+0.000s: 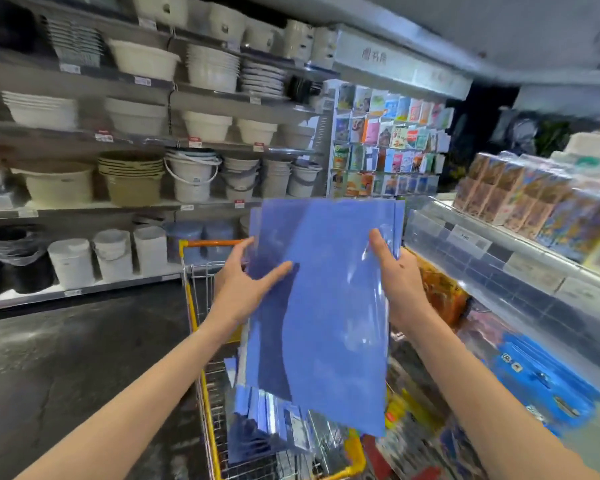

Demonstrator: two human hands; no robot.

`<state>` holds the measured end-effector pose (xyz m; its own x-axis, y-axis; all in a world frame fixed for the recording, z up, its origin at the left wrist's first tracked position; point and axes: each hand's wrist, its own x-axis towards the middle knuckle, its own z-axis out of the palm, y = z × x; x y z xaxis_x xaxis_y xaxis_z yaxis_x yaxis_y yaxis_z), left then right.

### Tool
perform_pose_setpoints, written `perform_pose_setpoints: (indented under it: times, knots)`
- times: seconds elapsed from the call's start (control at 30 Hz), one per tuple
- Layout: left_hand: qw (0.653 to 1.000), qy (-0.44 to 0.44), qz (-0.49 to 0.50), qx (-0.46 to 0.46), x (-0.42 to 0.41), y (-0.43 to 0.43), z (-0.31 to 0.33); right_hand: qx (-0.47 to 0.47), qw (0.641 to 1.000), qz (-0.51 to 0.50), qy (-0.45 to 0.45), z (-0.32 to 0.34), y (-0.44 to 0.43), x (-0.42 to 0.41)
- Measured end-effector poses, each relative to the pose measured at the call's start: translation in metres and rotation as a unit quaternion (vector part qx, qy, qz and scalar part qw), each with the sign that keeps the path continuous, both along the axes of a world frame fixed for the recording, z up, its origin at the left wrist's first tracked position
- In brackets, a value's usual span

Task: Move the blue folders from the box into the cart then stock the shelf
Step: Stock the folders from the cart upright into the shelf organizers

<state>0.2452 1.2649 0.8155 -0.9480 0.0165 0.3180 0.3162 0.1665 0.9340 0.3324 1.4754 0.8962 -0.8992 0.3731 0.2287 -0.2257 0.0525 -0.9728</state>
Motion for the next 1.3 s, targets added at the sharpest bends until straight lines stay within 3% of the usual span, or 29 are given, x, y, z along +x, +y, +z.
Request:
perform_pose_setpoints:
  times: [0.13,0.23,0.5,0.73,0.83,0.93,1.17,1.3]
  knots:
    - [0.99,-0.033,-0.063,0.121,-0.022,0.012,0.04,-0.054,0.998,-0.019,0.016,0.031,0.012,0.021]
    - [0.964,-0.092,-0.174,0.178,-0.027,0.043,0.067,-0.087,0.989,-0.115,0.038,0.041,0.029,0.043]
    - [0.906,-0.088,-0.291,0.294,0.024,0.132,0.096,-0.043,0.978,-0.201,0.039,0.085,0.064,0.13]
    - [0.86,-0.058,-0.387,0.326,0.095,0.206,0.154,0.008,0.963,-0.259,0.07,0.122,0.096,0.239]
    - [0.837,-0.037,-0.419,0.35,0.128,0.232,0.177,0.029,0.959,-0.277,0.041,0.116,0.111,0.284]
    - [0.835,-0.035,-0.425,0.348,0.164,0.264,0.196,0.044,0.948,-0.314,0.012,0.111,0.126,0.329]
    - [0.817,-0.002,-0.472,0.331,0.28,0.335,0.238,0.104,0.896,-0.426,0.074,0.141,0.167,0.443]
    - [0.839,0.074,-0.469,0.266,0.335,0.384,0.261,0.146,0.863,-0.472,0.11,0.163,0.196,0.512]
